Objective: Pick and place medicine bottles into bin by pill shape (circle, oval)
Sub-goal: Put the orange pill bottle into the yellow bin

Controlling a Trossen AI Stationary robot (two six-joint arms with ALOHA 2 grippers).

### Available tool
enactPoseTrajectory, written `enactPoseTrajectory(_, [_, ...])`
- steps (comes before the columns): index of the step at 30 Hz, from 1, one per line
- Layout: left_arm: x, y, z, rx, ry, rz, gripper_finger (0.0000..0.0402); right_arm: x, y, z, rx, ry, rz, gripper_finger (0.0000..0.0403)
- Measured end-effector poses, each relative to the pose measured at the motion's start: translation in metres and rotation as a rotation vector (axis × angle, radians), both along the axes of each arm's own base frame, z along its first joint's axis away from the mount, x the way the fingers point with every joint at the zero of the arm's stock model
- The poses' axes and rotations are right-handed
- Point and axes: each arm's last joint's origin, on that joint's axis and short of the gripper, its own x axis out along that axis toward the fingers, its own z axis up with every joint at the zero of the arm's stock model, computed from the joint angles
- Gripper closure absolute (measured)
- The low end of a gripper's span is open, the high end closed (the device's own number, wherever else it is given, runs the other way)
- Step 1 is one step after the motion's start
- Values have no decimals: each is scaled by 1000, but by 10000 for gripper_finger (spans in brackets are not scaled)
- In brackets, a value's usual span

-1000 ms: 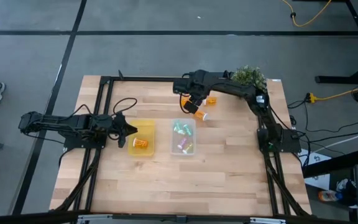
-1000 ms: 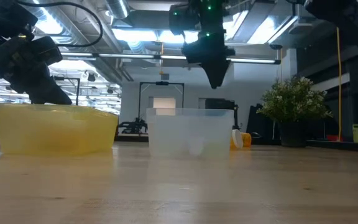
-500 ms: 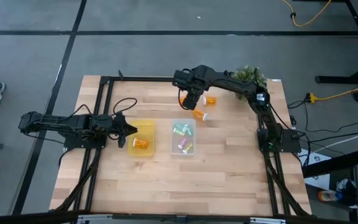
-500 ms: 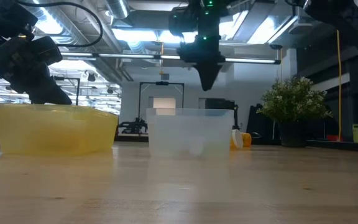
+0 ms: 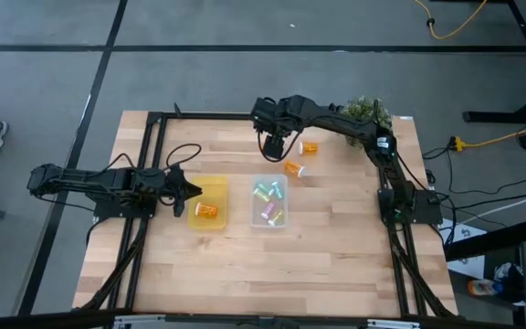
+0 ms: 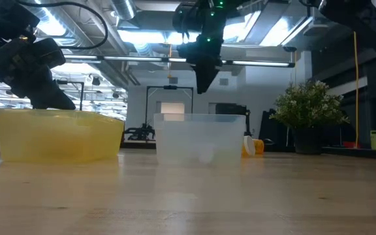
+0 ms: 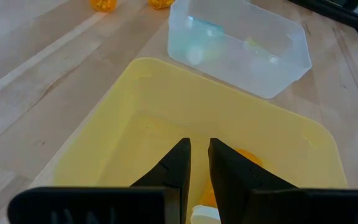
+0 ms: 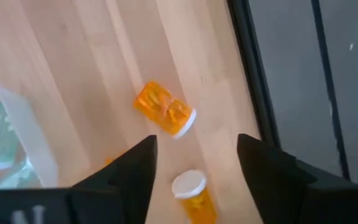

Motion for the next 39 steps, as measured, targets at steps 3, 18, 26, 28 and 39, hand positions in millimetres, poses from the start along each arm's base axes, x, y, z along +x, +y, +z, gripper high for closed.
enactPoseTrajectory(3, [0, 0, 0, 0, 0, 0, 351, 4, -1, 1, -29, -22, 55, 153])
enactPoseTrajectory(18, [0, 0, 0, 0, -2, 0, 351, 22, -7, 11, -112, -219, 83, 142])
enactPoseTrajectory(26, [0, 0, 0, 0, -2, 0, 351, 9, -21, 2, 64, -138, 300, 142])
enactPoseTrajectory(28, [0, 0, 0, 1, -2, 0, 351, 2, -28, -2, 100, -104, 286, 142])
enactPoseTrajectory(39, [0, 0, 0, 1, -2, 0, 351, -11, -40, -36, 185, 8, 378, 142])
